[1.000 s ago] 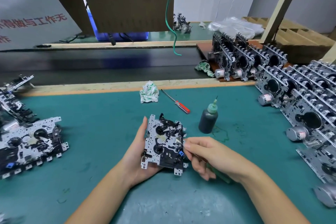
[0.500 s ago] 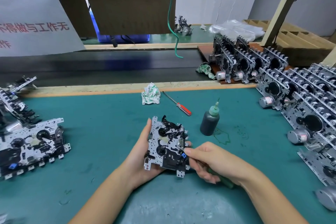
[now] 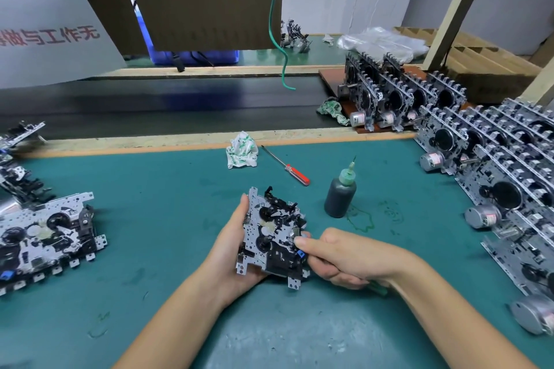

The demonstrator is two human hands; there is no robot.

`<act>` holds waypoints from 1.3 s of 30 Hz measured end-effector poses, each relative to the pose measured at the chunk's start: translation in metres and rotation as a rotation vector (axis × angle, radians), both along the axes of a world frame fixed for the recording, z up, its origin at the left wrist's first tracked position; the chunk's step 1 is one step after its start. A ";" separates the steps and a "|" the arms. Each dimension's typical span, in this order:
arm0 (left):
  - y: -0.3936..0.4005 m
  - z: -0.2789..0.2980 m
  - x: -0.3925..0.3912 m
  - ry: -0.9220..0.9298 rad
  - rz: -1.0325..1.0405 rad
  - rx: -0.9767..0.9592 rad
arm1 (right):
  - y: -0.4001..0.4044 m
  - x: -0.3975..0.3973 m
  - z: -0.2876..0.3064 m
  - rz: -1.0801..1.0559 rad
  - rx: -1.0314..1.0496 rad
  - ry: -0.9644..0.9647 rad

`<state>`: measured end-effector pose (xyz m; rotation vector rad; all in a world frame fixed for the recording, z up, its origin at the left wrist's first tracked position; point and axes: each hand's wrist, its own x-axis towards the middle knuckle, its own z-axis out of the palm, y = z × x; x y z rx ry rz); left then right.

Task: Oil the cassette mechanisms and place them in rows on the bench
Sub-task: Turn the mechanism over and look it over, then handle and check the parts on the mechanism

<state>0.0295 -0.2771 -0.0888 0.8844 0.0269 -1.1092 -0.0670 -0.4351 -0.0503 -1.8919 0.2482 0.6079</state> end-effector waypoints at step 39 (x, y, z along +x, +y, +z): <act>0.021 0.018 0.001 0.059 -0.225 -0.158 | -0.019 -0.011 -0.005 -0.216 -0.610 -0.403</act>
